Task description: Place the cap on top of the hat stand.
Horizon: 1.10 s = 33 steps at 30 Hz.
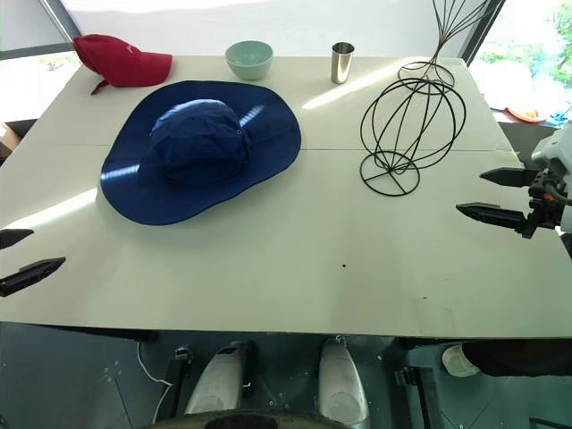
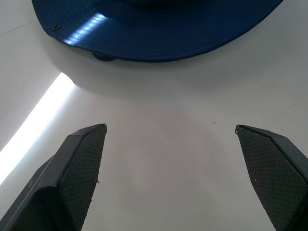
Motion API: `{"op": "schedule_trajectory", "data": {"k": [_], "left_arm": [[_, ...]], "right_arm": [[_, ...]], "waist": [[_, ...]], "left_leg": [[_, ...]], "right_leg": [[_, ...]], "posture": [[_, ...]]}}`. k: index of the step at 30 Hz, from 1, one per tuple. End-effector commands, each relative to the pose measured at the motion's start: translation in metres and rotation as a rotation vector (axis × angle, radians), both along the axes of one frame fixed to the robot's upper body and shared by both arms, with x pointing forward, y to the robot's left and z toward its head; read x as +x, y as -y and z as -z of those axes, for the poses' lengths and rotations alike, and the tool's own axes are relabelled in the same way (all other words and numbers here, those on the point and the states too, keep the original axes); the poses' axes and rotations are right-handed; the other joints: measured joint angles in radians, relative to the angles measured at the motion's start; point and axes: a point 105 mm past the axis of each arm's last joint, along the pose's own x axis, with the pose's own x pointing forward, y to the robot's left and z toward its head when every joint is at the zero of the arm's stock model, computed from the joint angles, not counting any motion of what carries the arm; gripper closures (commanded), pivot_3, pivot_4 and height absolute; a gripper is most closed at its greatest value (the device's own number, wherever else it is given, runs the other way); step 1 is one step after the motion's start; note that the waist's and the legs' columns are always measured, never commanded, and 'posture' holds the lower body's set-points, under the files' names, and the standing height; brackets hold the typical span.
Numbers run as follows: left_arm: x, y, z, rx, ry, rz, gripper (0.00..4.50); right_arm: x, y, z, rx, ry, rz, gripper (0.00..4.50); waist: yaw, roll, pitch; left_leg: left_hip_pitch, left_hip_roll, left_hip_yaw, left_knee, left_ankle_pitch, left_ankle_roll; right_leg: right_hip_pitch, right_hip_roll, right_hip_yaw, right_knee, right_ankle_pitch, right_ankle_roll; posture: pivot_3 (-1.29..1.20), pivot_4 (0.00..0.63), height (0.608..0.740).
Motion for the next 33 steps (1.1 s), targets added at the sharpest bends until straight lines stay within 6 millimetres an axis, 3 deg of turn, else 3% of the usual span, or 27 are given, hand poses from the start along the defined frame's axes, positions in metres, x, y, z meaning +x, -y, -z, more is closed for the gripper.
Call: {"op": "schedule_trajectory", "data": {"k": [1, 14, 20, 25, 29, 33], "left_arm": [[-0.001, 0.001, -0.009, 0.028, 0.03, 0.015, 0.02], [0.011, 0.009, -0.015, 0.022, 0.046, 0.047, 0.02], [0.028, 0.045, -0.04, 0.104, 0.108, 0.219, 0.02], [0.047, 0.077, -0.063, 0.278, 0.192, 0.393, 0.02], [0.062, 0.112, -0.061, 0.425, 0.247, 0.576, 0.02], [0.07, 0.145, -0.045, 0.508, 0.255, 0.767, 0.02]], "right_arm": [[0.001, 0.002, -0.011, -0.01, 0.049, -0.007, 0.0], [0.001, 0.008, -0.009, 0.004, 0.053, 0.026, 0.0], [-0.003, -0.001, -0.024, -0.037, 0.082, -0.02, 0.0], [-0.025, -0.042, -0.044, -0.018, 0.096, -0.162, 0.0], [-0.039, -0.067, -0.042, -0.04, 0.099, -0.223, 0.0], [-0.046, -0.08, -0.042, -0.042, 0.108, -0.235, 0.0]], "waist": [[0.0, 0.0, 0.0], [0.001, 0.0, 0.0], [0.005, 0.0, 0.0], [0.006, 0.001, 0.0], [0.009, 0.001, -0.001], [0.01, 0.001, -0.001]], "left_leg": [[0.0, 0.0, 0.0, 0.0, 0.0, 0.0], [0.001, 0.0, 0.0, 0.003, 0.0, 0.0], [0.002, 0.0, -0.001, 0.011, 0.0, 0.0], [0.002, 0.0, -0.001, 0.013, 0.0, 0.0], [0.002, 0.0, -0.001, 0.012, 0.0, 0.0], [0.001, 0.0, -0.001, 0.014, 0.0, 0.0]], "right_leg": [[0.0, 0.0, 0.0, 0.0, 0.0, 0.0], [0.0, 0.0, 0.0, 0.005, 0.0, 0.0], [0.001, 0.0, 0.0, 0.013, 0.0, 0.001], [0.003, 0.001, 0.0, 0.014, 0.0, 0.001], [0.003, 0.001, 0.0, 0.013, 0.0, 0.001], [0.003, 0.001, 0.0, 0.013, 0.001, 0.003]], "posture": [[0.0, 0.15, 0.739], [0.0, 0.15, 0.739], [0.0, 0.15, 0.739], [0.0, 0.15, 0.739], [0.0, 0.15, 0.739], [0.0, 0.15, 0.739]]}}
